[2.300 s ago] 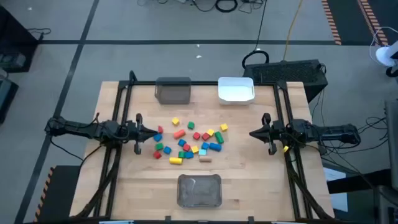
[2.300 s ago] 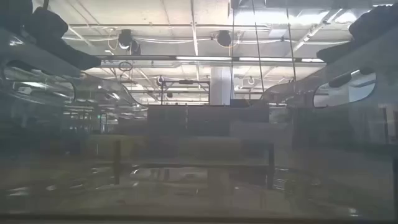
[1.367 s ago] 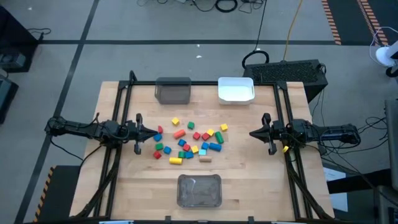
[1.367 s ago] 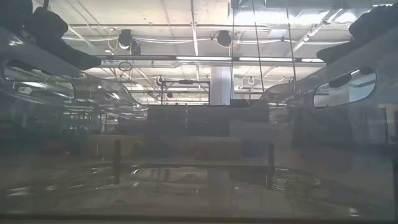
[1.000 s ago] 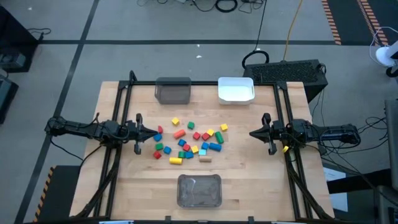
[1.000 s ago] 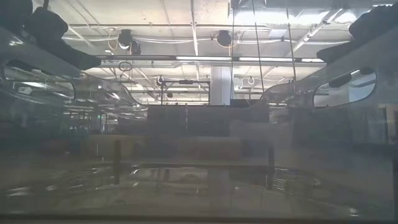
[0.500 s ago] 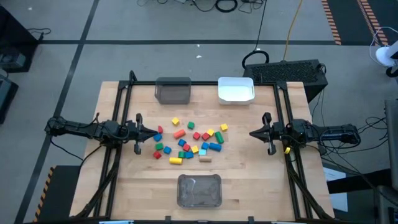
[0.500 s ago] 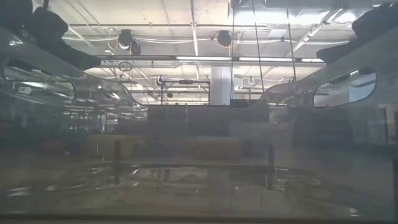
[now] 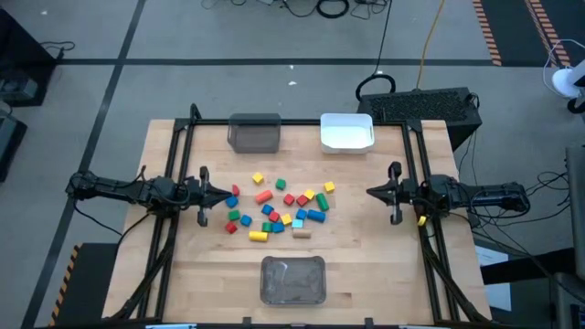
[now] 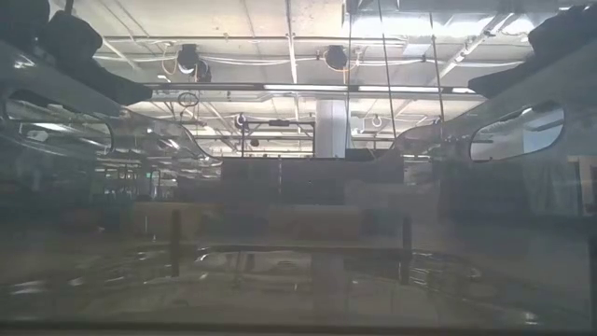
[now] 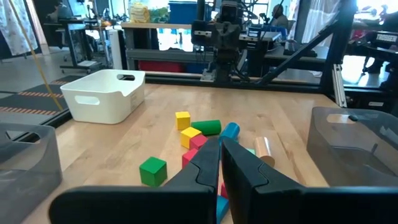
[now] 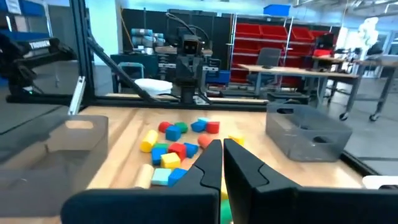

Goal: Sort blocks by size
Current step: Put the yellow square block into the white bin

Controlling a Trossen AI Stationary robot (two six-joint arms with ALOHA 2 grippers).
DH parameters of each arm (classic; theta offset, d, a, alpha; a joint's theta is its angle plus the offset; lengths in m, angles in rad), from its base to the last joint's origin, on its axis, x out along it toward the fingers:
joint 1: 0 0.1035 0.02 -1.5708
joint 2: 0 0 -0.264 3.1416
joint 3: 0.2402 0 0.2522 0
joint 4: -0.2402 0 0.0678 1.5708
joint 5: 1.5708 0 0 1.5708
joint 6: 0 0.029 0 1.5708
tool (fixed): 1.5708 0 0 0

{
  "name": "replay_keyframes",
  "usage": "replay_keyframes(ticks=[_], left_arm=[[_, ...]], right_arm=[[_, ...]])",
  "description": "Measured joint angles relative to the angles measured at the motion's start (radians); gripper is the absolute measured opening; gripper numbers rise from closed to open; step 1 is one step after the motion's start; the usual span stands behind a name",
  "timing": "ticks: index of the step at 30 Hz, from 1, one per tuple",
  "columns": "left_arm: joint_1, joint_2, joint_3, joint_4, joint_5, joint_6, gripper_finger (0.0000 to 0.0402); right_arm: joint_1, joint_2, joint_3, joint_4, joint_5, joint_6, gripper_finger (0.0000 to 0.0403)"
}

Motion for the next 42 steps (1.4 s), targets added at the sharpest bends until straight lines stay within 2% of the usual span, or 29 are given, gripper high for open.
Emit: replay_keyframes(ticks=[6,12,19,26,32,36,42], left_arm=[[0.0,0.0,0.0,0.002,-0.008,0.0,0.0022],[0.0,-0.001,0.0,0.06,-0.018,0.0,0.0022],[0.0,0.0,0.0,0.097,-0.022,0.006,0.0022],[0.001,0.004,0.001,0.216,-0.098,0.06,0.0022],[0.003,0.057,0.009,0.222,-0.15,0.046,0.0023],[0.002,0.113,0.011,0.24,-0.182,0.025,0.0043],[0.004,0.211,0.016,0.304,-0.258,0.043,0.0115]], right_arm=[[0.0,0.014,0.0,0.029,0.119,0.014,0.0],[-0.015,0.126,0.0,0.038,0.191,0.029,0.0016],[-0.068,0.257,0.027,0.109,0.191,0.115,0.0048],[-0.073,0.367,0.091,0.092,0.181,0.115,0.0075],[-0.073,0.503,0.136,0.087,0.181,0.153,0.0097],[-0.073,0.602,0.174,0.085,0.179,0.163,0.0116],[-0.084,0.739,0.258,0.086,0.181,0.13,0.0144]])
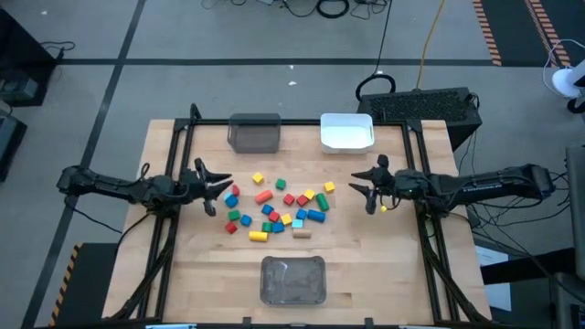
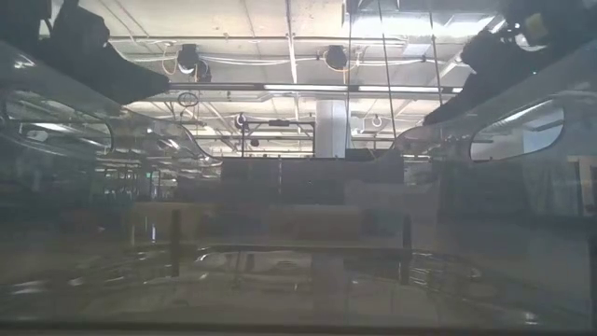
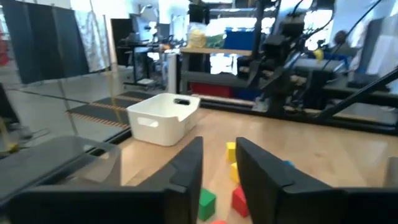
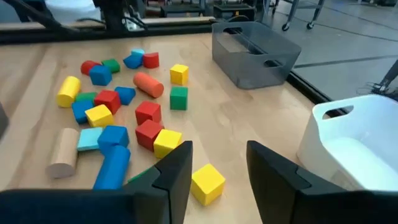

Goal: Sort blocks by size
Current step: Put the yellow square block into the white bin

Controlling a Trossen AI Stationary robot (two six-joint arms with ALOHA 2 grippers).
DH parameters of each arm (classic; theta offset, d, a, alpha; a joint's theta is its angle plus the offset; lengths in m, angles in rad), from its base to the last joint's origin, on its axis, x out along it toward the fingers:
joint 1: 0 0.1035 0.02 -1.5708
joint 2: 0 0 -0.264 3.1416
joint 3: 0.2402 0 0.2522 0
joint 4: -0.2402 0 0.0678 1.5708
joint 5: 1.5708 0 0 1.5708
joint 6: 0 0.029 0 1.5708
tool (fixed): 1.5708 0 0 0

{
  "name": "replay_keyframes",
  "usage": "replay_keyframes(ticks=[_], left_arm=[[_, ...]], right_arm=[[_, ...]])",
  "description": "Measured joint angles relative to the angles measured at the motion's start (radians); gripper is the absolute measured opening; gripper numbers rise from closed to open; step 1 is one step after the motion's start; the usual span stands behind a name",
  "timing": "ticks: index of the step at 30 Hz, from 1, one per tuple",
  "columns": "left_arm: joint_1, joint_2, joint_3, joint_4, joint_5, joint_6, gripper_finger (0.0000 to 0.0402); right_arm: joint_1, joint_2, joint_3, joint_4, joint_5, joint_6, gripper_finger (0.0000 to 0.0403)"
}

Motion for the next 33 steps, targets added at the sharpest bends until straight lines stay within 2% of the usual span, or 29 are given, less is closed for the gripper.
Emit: replay_keyframes(ticks=[4,9,15,18,22,25,33], left_arm=[[0.031,0.069,0.037,0.008,-0.024,0.032,0.0152],[0.104,0.192,0.093,0.011,-0.008,0.095,0.0164],[0.233,0.378,0.183,0.005,0.097,0.123,0.0164],[0.304,0.468,0.245,0.011,0.162,0.151,0.0164],[0.381,0.586,0.321,0.01,0.249,0.174,0.0164],[0.406,0.661,0.364,0.01,0.277,0.174,0.0164],[0.411,0.774,0.435,0.021,0.272,0.247,0.0164]], right_arm=[[-0.044,0.095,0.075,-0.011,0.001,-0.044,0.0159],[-0.108,0.252,0.188,-0.087,-0.008,-0.134,0.0173],[-0.186,0.462,0.365,-0.305,-0.189,-0.168,0.018],[-0.204,0.54,0.429,-0.359,-0.209,-0.248,0.018],[-0.215,0.588,0.467,-0.352,-0.248,-0.399,0.018],[-0.217,0.603,0.477,-0.336,-0.28,-0.487,0.018],[-0.203,0.613,0.486,-0.361,-0.289,-0.462,0.018]])
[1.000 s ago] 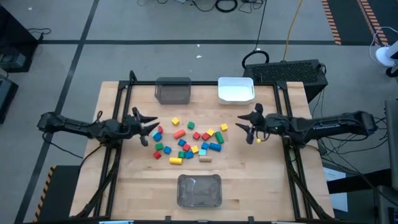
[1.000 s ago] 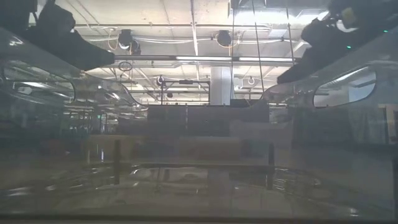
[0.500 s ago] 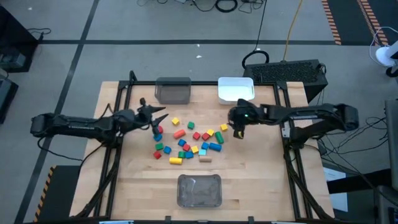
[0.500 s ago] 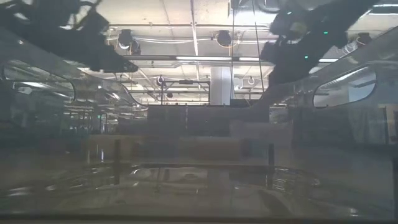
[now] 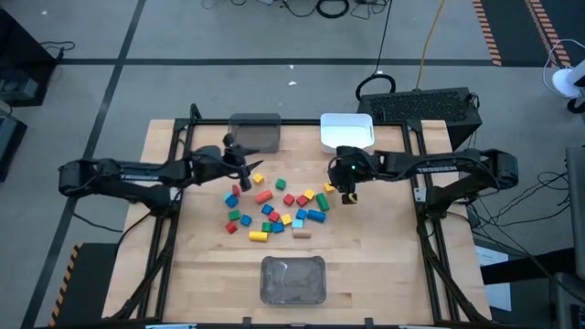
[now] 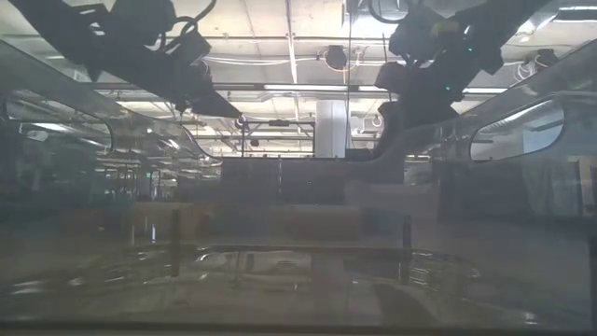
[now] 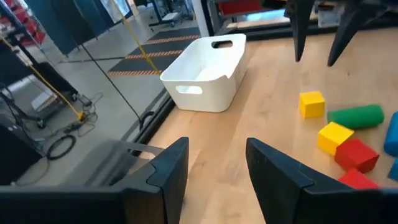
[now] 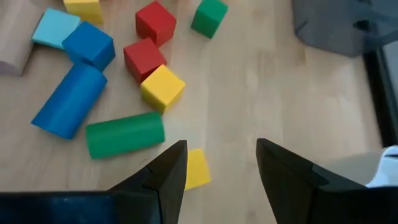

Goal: Sort blocks by size
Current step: Put the yellow square block into the white bin

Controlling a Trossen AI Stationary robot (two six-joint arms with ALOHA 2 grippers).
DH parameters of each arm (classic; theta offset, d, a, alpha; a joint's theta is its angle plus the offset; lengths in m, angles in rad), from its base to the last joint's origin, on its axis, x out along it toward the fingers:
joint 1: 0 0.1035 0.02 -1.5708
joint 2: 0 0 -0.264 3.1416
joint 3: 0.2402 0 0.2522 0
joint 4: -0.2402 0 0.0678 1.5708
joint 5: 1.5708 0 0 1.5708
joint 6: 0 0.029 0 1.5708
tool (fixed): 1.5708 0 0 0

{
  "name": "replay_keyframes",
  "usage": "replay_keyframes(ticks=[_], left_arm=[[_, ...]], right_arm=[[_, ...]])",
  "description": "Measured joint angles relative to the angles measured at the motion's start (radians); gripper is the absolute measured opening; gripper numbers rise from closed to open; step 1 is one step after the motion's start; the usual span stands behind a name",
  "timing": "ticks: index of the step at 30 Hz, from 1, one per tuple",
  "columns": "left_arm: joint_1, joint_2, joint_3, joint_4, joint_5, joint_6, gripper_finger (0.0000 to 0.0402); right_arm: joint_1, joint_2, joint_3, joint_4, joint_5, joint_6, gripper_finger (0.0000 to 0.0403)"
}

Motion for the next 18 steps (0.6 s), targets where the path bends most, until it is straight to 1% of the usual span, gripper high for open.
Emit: replay_keyframes(ticks=[3,6,9,12,15,18], left_arm=[[0.0,0.028,0.007,0.073,0.001,-0.001,0.0164],[-0.014,0.05,0.007,0.117,0.032,-0.003,0.0164],[-0.038,0.066,0.007,0.168,0.054,-0.003,0.0164],[-0.065,0.072,0.007,0.214,0.055,-0.003,0.0164],[-0.084,0.073,0.007,0.251,0.057,-0.024,0.0164],[-0.085,0.073,0.007,0.303,0.054,-0.03,0.0164]], right_arm=[[0.003,0.02,0.001,-0.035,-0.015,0.029,0.018],[0.005,0.061,0.001,-0.058,-0.047,0.059,0.018],[0.013,0.11,0.0,-0.074,-0.051,0.082,0.0181],[0.022,0.143,0.0,-0.07,-0.051,0.086,0.0184],[0.027,0.153,0.0,-0.06,-0.04,0.087,0.0195],[0.028,0.152,0.0,-0.051,0.01,0.104,0.0208]])
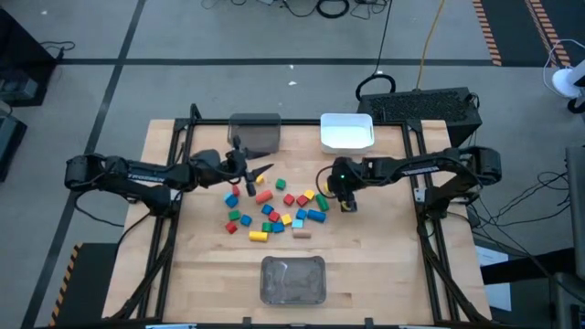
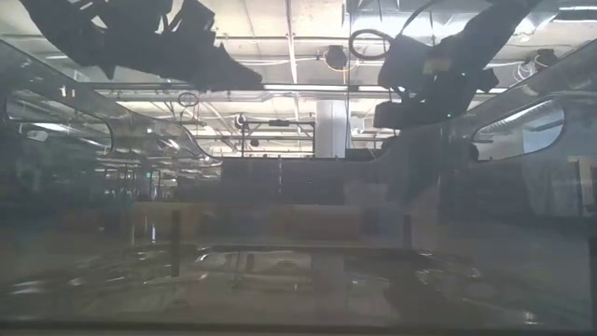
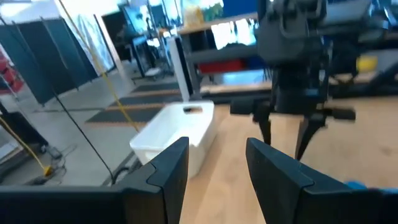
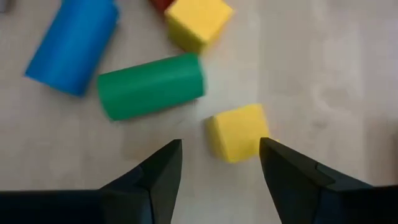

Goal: Sort blocks by size
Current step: Put the yellow square block into the white bin

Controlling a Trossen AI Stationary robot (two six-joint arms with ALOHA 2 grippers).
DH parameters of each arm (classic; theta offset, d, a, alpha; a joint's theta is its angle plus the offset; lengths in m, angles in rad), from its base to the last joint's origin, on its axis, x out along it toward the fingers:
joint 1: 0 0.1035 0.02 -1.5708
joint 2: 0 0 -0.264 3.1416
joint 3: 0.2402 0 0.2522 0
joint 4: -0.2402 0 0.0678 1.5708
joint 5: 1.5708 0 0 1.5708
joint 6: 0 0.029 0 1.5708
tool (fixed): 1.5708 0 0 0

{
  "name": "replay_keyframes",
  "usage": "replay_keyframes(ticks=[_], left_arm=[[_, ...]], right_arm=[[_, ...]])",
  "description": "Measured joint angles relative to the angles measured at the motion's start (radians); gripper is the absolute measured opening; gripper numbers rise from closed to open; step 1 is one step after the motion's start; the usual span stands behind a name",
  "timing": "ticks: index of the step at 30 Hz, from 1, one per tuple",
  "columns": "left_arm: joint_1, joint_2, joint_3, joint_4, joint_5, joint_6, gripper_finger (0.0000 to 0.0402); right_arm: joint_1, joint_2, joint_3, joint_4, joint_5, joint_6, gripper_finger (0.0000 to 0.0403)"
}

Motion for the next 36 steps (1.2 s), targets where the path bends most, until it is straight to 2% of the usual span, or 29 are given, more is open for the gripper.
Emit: replay_keyframes(ticks=[4,7,15,19,24,28,36], left_arm=[[0.006,0.0,0.009,0.046,-0.073,-0.05,0.0164],[0.029,-0.001,0.052,0.003,-0.085,-0.06,0.0164],[0.094,-0.001,0.251,-0.363,-0.074,-0.294,0.0164],[0.111,0.0,0.32,-0.517,-0.059,-0.285,0.0164],[0.135,-0.002,0.339,-0.607,-0.091,-0.297,0.0164],[0.171,0.006,0.339,-0.689,-0.135,-0.369,0.0164],[0.164,0.011,0.335,-0.88,-0.113,-0.393,0.0164]], right_arm=[[-0.001,-0.005,0.0,0.004,0.025,0.015,0.0221],[0.0,-0.005,0.0,0.026,0.024,0.021,0.0223],[0.006,-0.005,0.0,0.077,0.046,0.007,0.0224],[0.006,-0.005,0.0,0.169,0.089,-0.065,0.0224],[0.006,-0.006,0.0,0.236,0.11,-0.111,0.0224],[0.005,-0.006,0.0,0.298,0.111,-0.159,0.0224],[-0.003,-0.006,0.0,0.309,0.104,-0.17,0.0224]])
